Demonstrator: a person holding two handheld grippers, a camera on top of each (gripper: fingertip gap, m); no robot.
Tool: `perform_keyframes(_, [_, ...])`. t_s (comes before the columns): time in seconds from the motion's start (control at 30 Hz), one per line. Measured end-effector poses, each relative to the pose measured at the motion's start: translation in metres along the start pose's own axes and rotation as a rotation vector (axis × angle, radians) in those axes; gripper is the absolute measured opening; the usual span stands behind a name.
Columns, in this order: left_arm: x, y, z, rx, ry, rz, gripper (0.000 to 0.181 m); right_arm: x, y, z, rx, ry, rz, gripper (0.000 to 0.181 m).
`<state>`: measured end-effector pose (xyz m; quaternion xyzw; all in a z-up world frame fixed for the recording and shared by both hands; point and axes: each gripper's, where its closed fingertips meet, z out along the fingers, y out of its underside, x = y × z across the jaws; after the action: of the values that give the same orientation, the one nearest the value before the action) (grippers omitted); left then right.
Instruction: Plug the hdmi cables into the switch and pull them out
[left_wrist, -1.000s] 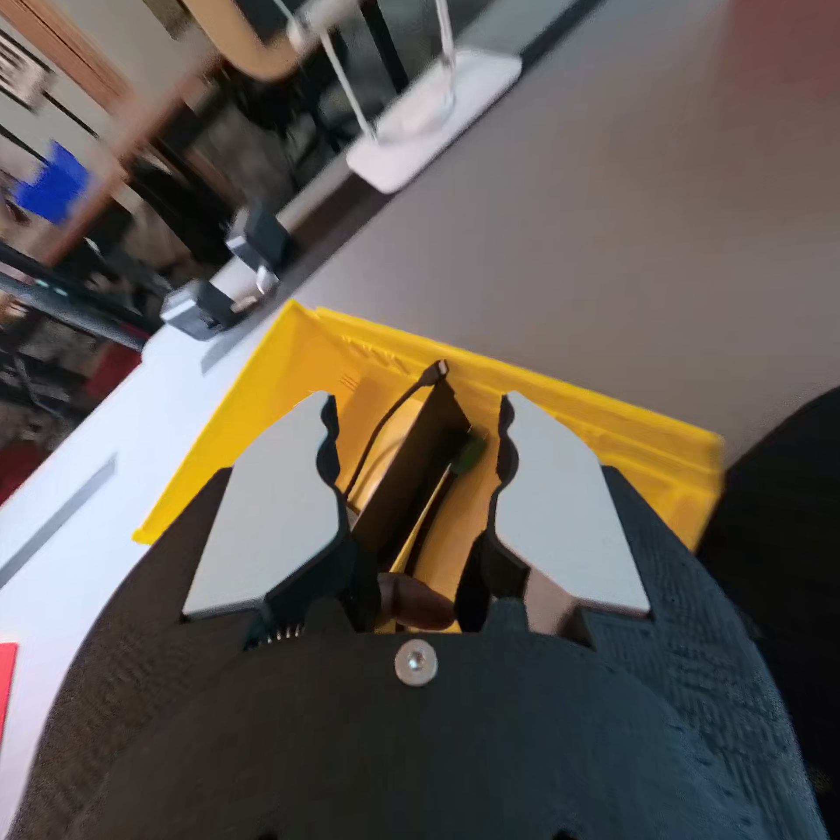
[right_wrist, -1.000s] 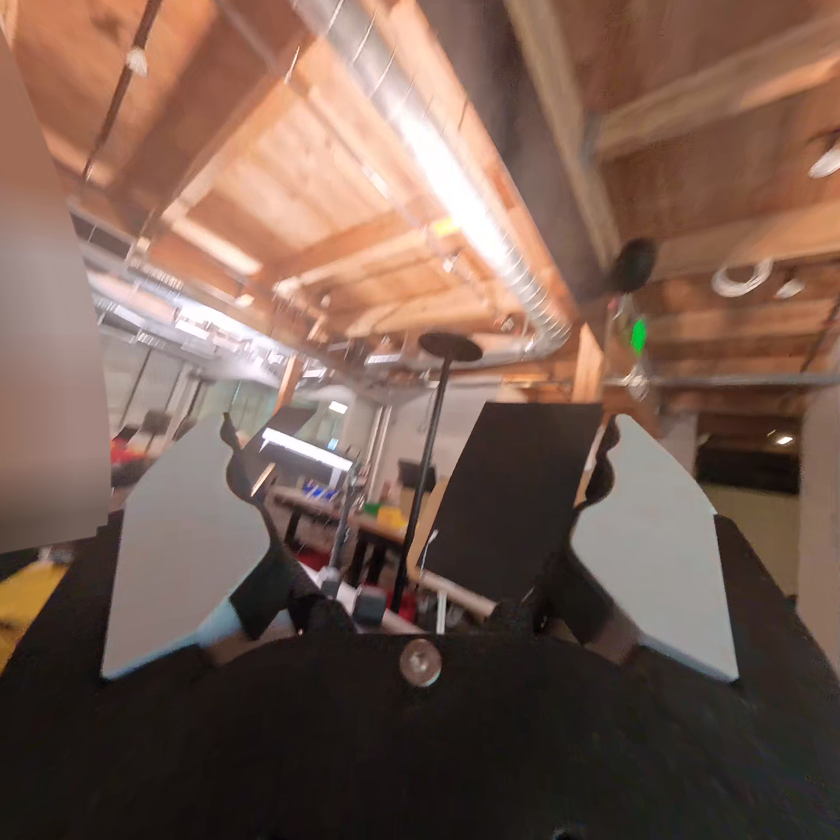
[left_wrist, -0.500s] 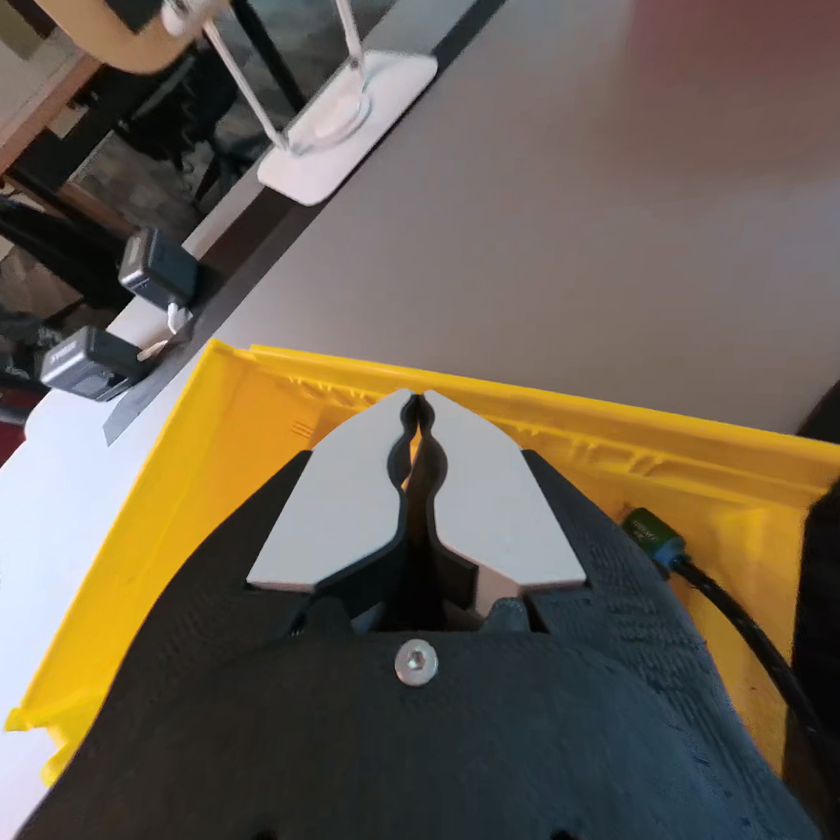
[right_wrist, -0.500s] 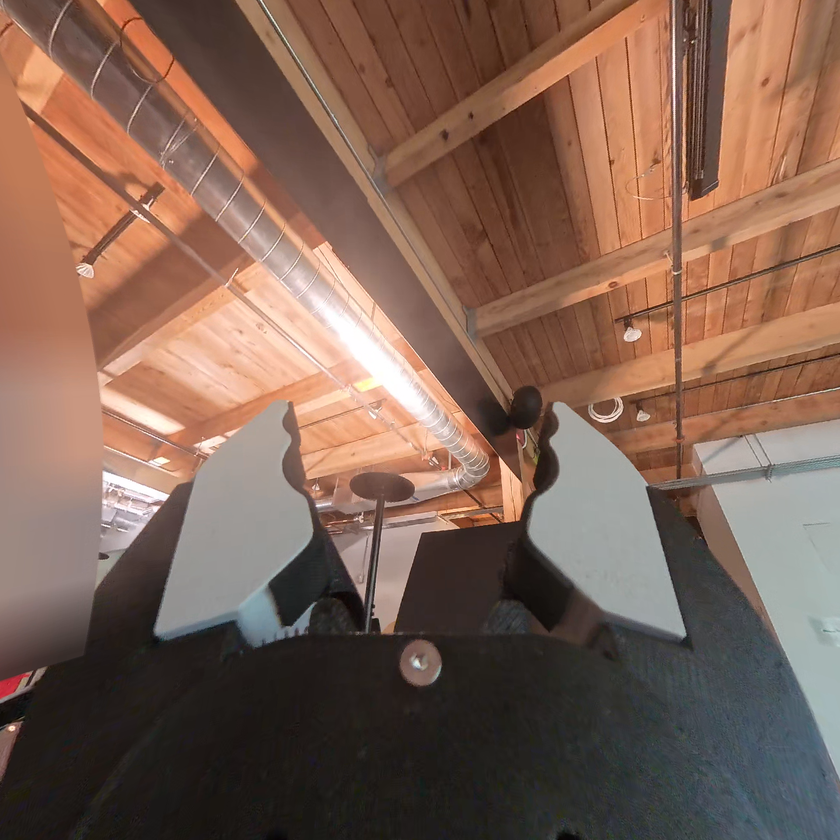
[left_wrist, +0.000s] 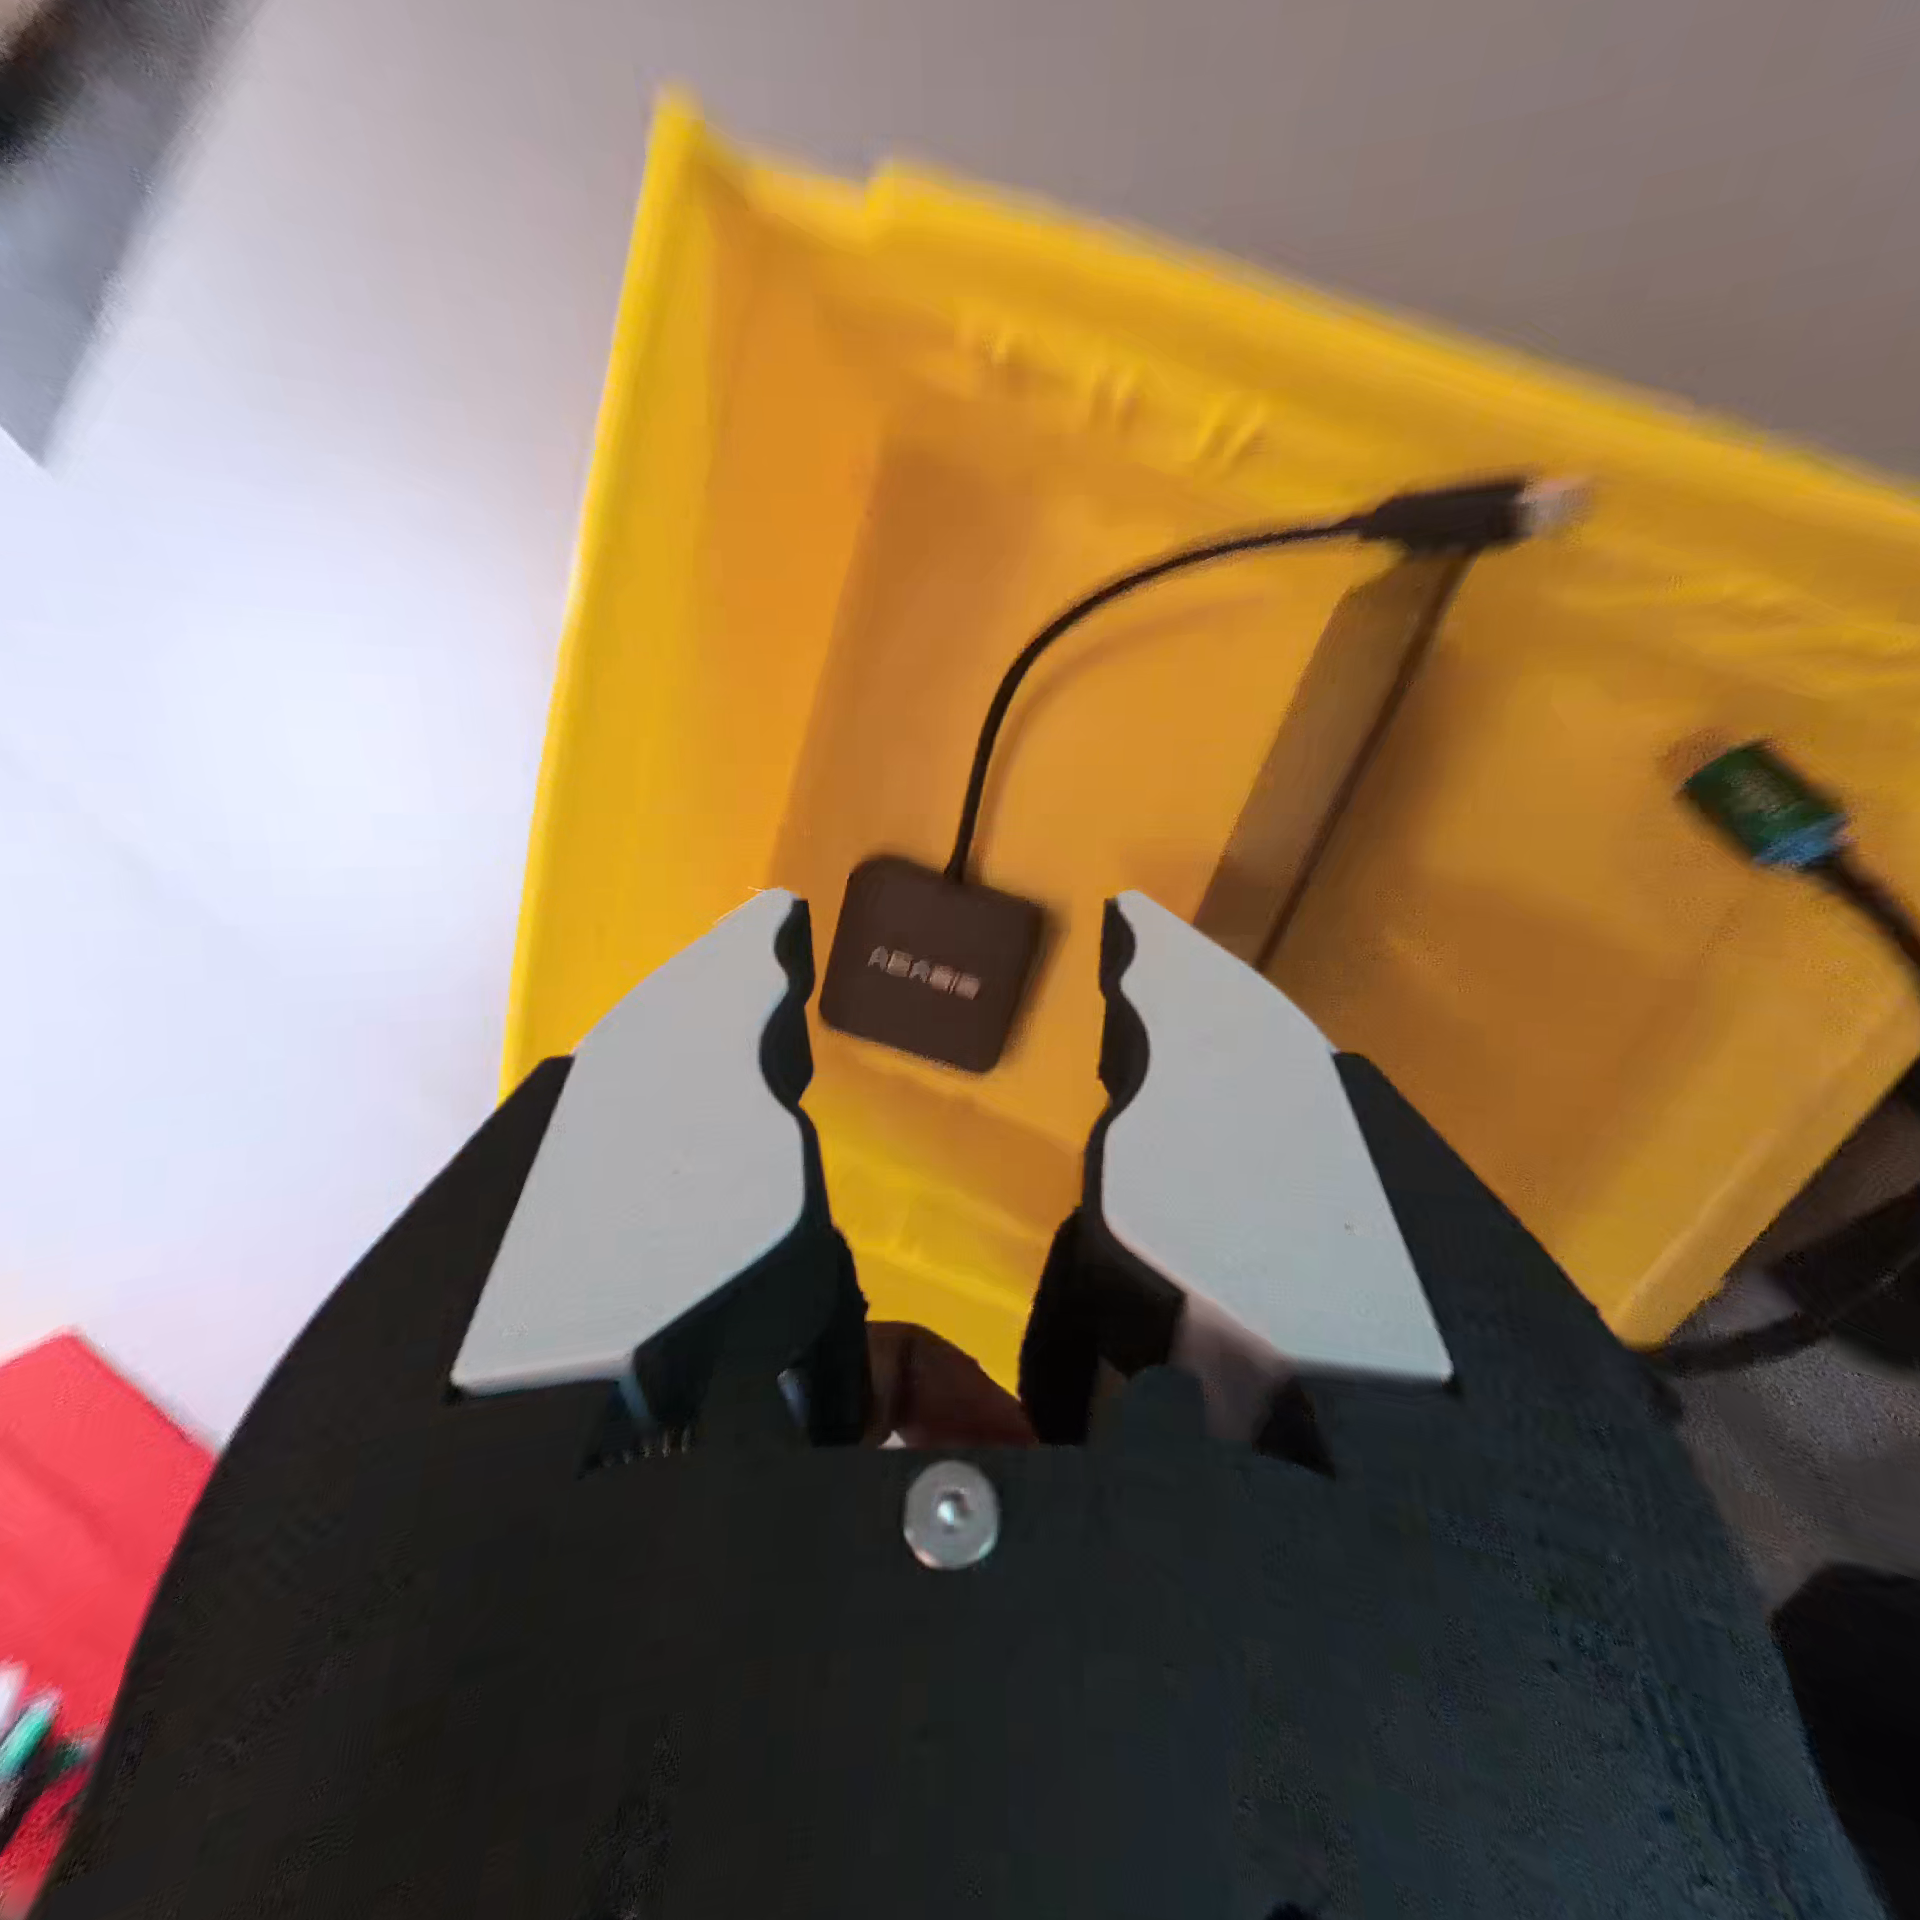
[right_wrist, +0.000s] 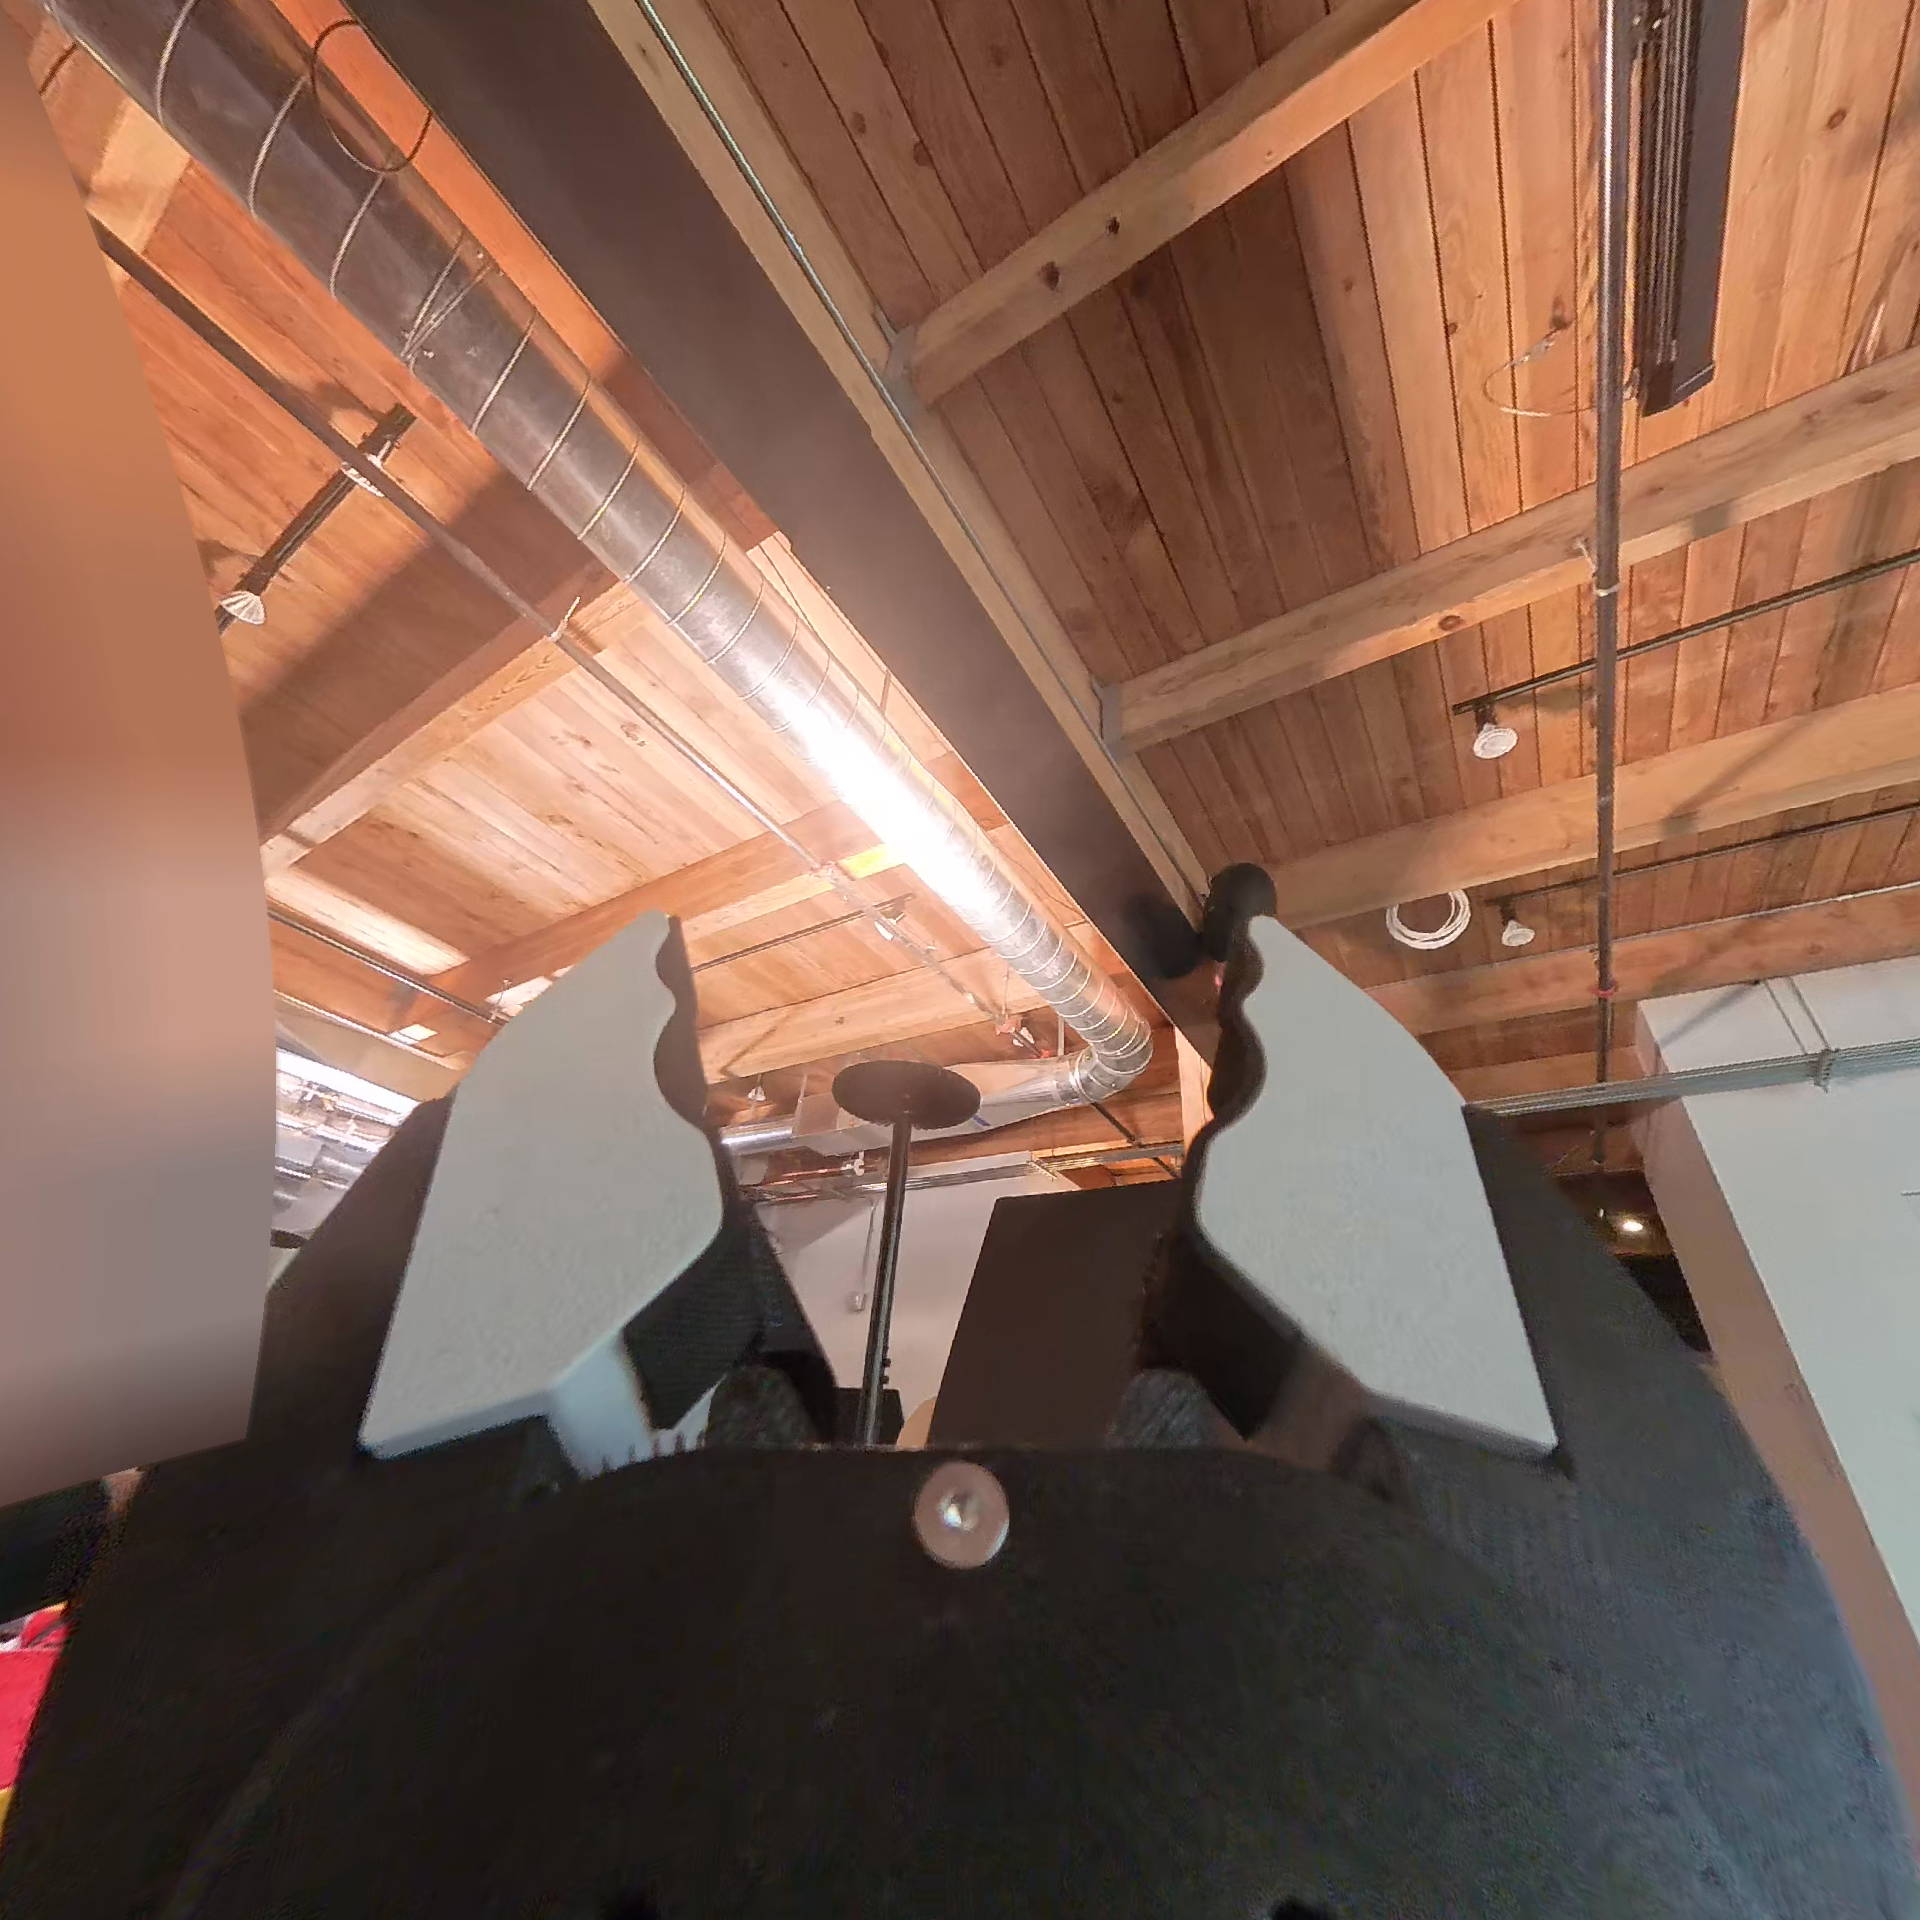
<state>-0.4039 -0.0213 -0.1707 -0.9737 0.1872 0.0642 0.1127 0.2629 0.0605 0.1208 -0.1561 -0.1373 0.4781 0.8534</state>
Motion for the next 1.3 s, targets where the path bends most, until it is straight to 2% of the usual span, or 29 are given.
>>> perform_keyframes(0.1, [-0.015, 0.039, 0.028, -0.27, 0.017, 0.054, 0.057, 0.0, 0.003, 0.001, -0.003, -0.002, 0.007, 0.097])
perform_keyframes(0.23, [-0.013, 0.071, 0.067, -0.487, 0.038, 0.18, 0.075, 0.001, 0.002, 0.0, 0.001, -0.003, 0.008, 0.096])
perform_keyframes(0.33, [-0.009, 0.078, 0.088, -0.501, 0.08, 0.245, 0.081, 0.001, -0.003, -0.001, 0.015, -0.003, -0.002, 0.095])
perform_keyframes(0.4, [-0.005, 0.078, 0.09, -0.464, 0.133, 0.203, 0.084, 0.0, -0.008, -0.002, 0.028, -0.003, -0.008, 0.094])
perform_keyframes(0.5, [-0.002, 0.08, 0.088, -0.46, 0.158, 0.208, 0.067, -0.002, -0.014, -0.002, 0.043, -0.007, -0.021, 0.093])
perform_keyframes(0.6, [-0.007, 0.073, 0.088, -0.413, 0.096, 0.27, 0.067, -0.002, -0.02, -0.004, 0.055, -0.001, -0.055, 0.091])
perform_keyframes(0.7, [-0.018, 0.053, 0.072, -0.281, -0.026, 0.29, 0.067, 0.0, -0.023, -0.006, 0.054, 0.013, -0.084, 0.09])
perform_keyframes(0.77, [-0.028, 0.039, 0.046, -0.182, -0.139, 0.29, 0.067, 0.0, -0.021, -0.005, 0.045, 0.01, -0.073, 0.091])
perform_keyframes(0.87, [-0.047, 0.016, -0.018, 0.015, -0.389, 0.242, 0.066, -0.002, -0.015, -0.003, 0.029, 0.004, -0.043, 0.092])
perform_keyframes(0.97, [-0.044, -0.007, -0.1, 0.351, -0.651, 0.096, 0.066, -0.008, -0.003, 0.0, -0.017, -0.013, -0.031, 0.093])
perform_keyframes(1.07, [-0.002, -0.028, -0.171, 0.789, -0.858, -0.034, 0.066, -0.019, 0.012, 0.004, -0.077, -0.044, -0.032, 0.094])
perform_keyframes(1.13, [0.044, -0.043, -0.198, 1.064, -0.894, -0.09, 0.066, -0.031, 0.025, 0.006, -0.126, -0.075, -0.011, 0.093])
perform_keyframes(1.2, [0.098, -0.062, -0.206, 1.287, -0.838, -0.106, 0.066, -0.049, 0.043, 0.008, -0.186, -0.134, 0.042, 0.093])
perform_keyframes(1.3, [0.162, -0.094, -0.201, 1.489, -0.768, -0.123, 0.066, -0.093, 0.08, 0.005, -0.334, -0.287, 0.147, 0.093])
